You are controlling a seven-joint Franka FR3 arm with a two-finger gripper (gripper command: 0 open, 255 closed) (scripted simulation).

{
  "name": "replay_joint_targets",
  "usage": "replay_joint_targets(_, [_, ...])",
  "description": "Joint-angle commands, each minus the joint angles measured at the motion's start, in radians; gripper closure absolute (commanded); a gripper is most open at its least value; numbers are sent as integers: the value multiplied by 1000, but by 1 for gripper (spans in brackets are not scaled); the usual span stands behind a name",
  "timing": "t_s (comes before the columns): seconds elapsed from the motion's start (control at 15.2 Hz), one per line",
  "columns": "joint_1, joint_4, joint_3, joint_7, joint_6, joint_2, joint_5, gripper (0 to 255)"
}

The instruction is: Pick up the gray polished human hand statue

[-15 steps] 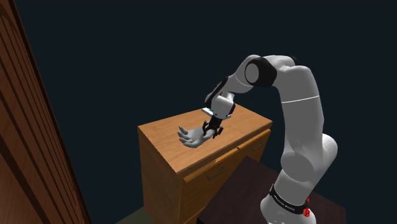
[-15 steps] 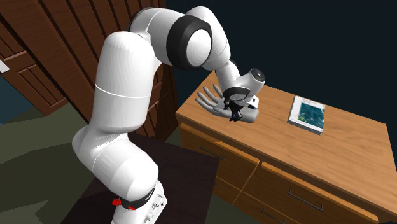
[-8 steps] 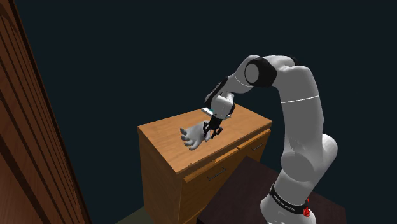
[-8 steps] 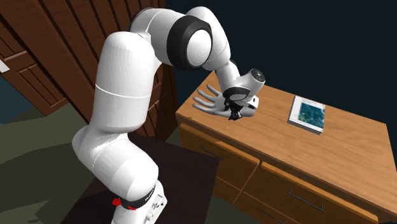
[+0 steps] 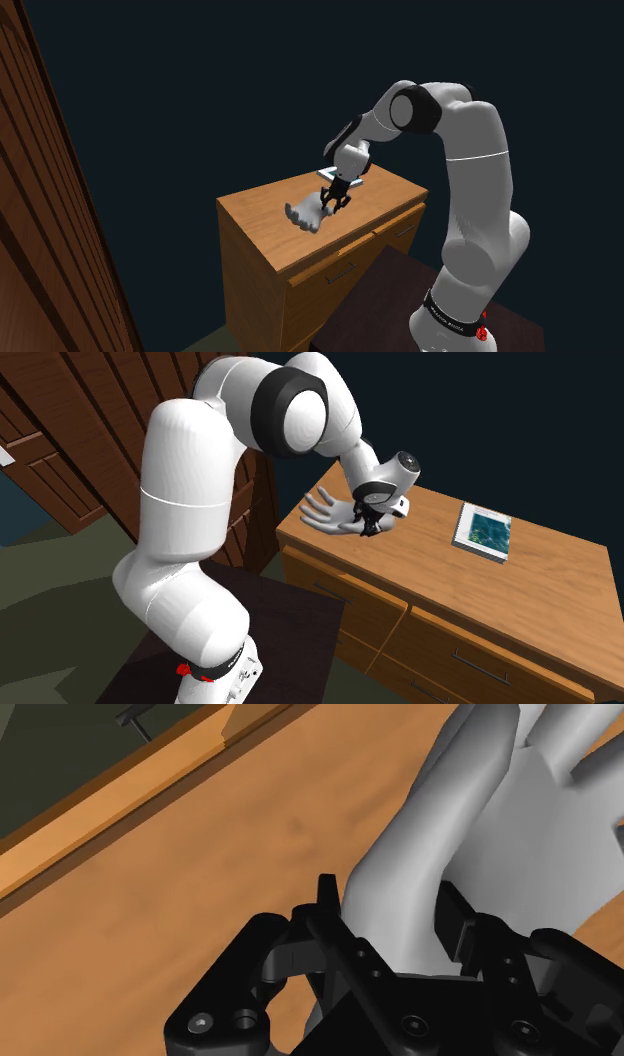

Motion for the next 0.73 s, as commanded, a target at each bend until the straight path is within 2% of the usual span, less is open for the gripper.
replay_joint_targets(0.0, [7, -6, -8, 14, -15, -25, -14, 255])
replay_joint_targets(0.66, [27, -16, -40, 74, -81, -113, -77, 255])
